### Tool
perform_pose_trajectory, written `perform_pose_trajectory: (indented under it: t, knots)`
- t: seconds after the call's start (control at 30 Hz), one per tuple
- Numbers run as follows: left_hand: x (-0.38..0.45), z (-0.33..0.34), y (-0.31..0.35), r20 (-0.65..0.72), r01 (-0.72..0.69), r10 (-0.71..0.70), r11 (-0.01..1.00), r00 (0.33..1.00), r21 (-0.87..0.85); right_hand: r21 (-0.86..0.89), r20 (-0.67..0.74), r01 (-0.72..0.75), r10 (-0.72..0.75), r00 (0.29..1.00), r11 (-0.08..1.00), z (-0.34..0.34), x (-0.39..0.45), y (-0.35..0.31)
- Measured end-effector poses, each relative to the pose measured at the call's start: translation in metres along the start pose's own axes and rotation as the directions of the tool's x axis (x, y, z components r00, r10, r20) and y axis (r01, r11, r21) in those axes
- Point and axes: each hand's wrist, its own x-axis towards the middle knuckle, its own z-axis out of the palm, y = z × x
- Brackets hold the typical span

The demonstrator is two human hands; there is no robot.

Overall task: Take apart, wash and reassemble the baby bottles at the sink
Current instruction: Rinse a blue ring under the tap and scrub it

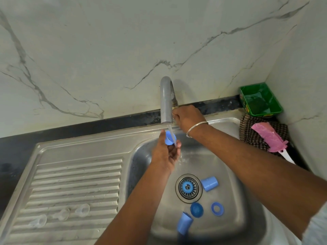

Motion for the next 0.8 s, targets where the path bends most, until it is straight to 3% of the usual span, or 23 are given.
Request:
perform_pose_trajectory:
  t: [0.1,0.17,0.23,0.3,0.37,0.4,0.47,0.57,0.63,0.73,0.8]
  knots:
    - [-0.001,-0.005,-0.012,-0.016,-0.072,0.077,0.977,0.997,0.203,-0.011,-0.005,0.023,-0.023,1.000,1.000,0.000,0.000,0.001]
    - [0.002,-0.012,-0.022,0.026,-0.217,0.224,0.899,0.974,0.381,-0.022,-0.010,0.040,-0.040,0.999,0.999,-0.001,-0.001,0.000]
    - [0.005,-0.019,-0.028,0.120,-0.423,0.428,0.735,0.896,0.530,-0.031,-0.014,0.043,-0.044,0.999,0.999,-0.001,0.000,0.000]
    - [0.001,-0.021,-0.026,0.246,-0.562,0.578,0.465,0.778,0.684,-0.036,-0.015,0.041,-0.041,0.999,0.999,0.000,0.000,0.000]
    - [-0.001,-0.021,-0.022,0.328,-0.635,0.652,0.309,0.683,0.709,-0.034,-0.016,0.039,-0.039,0.999,0.999,0.001,0.000,0.001]
    - [0.000,-0.022,-0.019,0.335,-0.660,0.678,0.296,0.654,0.690,-0.027,-0.018,0.037,-0.038,0.999,0.999,0.001,0.000,0.001]
    - [0.004,-0.022,-0.016,0.365,-0.695,0.681,0.298,0.635,0.654,-0.014,-0.016,0.037,-0.038,0.999,0.999,0.001,-0.001,0.001]
    - [0.008,-0.027,-0.017,0.524,-0.717,0.614,0.100,0.590,0.690,-0.006,-0.013,0.042,-0.042,0.999,0.999,0.002,0.000,0.002]
    - [0.008,-0.029,-0.018,0.499,-0.694,0.620,0.102,0.605,0.713,-0.006,-0.010,0.034,-0.034,0.999,0.999,0.002,0.000,0.003]
    - [0.007,-0.030,-0.015,0.341,-0.634,0.656,0.275,0.673,0.723,-0.010,-0.001,0.022,-0.022,1.000,1.000,0.002,0.000,0.003]
    - [0.005,-0.029,-0.010,0.259,-0.598,0.689,0.310,0.677,0.739,-0.007,0.003,0.020,-0.020,1.000,1.000,0.002,0.001,0.003]
